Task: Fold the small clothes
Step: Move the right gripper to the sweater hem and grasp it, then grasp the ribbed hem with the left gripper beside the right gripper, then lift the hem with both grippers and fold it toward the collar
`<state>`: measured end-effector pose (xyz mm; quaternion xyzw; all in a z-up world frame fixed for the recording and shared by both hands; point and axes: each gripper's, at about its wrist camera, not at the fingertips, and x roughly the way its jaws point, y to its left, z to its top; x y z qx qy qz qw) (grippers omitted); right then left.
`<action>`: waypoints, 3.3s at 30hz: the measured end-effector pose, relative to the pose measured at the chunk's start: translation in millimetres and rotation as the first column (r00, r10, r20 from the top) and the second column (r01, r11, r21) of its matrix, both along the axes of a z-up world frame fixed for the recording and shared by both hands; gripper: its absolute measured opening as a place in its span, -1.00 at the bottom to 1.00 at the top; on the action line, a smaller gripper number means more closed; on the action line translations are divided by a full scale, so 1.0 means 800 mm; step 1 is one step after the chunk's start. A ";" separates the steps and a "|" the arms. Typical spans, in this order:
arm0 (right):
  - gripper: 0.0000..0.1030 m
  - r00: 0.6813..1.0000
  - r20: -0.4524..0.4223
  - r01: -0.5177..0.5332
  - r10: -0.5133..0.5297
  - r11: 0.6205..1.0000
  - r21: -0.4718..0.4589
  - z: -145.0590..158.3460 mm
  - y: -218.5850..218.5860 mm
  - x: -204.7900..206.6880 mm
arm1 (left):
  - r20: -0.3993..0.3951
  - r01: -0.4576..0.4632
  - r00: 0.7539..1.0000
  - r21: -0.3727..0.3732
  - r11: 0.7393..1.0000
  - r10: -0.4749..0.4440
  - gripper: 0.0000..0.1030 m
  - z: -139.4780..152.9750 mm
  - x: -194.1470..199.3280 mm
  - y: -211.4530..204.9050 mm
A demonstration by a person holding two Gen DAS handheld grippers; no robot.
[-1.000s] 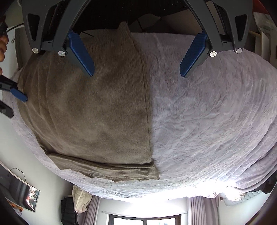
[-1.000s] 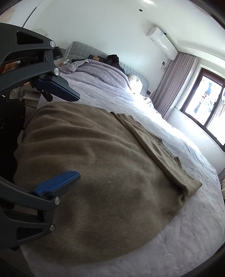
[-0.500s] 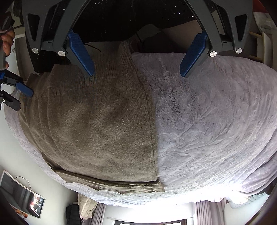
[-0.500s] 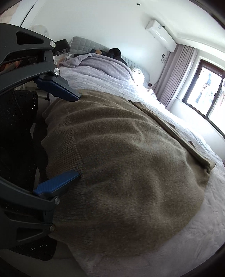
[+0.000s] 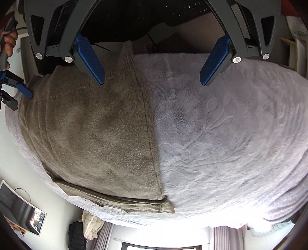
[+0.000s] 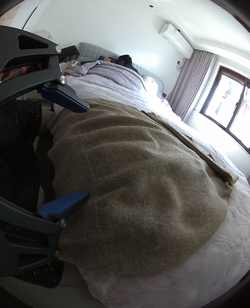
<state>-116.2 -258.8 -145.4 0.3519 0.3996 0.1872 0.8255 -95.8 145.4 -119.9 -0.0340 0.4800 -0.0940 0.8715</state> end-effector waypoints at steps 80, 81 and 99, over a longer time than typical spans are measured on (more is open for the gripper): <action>-0.68 0.931 0.286 -0.313 0.227 0.901 0.301 0.129 -0.048 0.062 | 0.161 0.278 0.961 -0.535 0.798 -0.227 -0.74 0.108 0.074 -0.032; -0.68 0.926 0.303 -0.317 0.226 0.901 0.295 0.143 -0.048 0.072 | 0.180 0.281 0.959 -0.525 0.804 -0.218 -0.74 0.120 0.085 -0.032; -0.68 0.978 0.132 -0.189 0.159 0.947 0.261 0.170 -0.085 0.412 | 0.171 0.181 0.976 -0.315 0.931 -0.132 -0.74 0.129 0.420 -0.060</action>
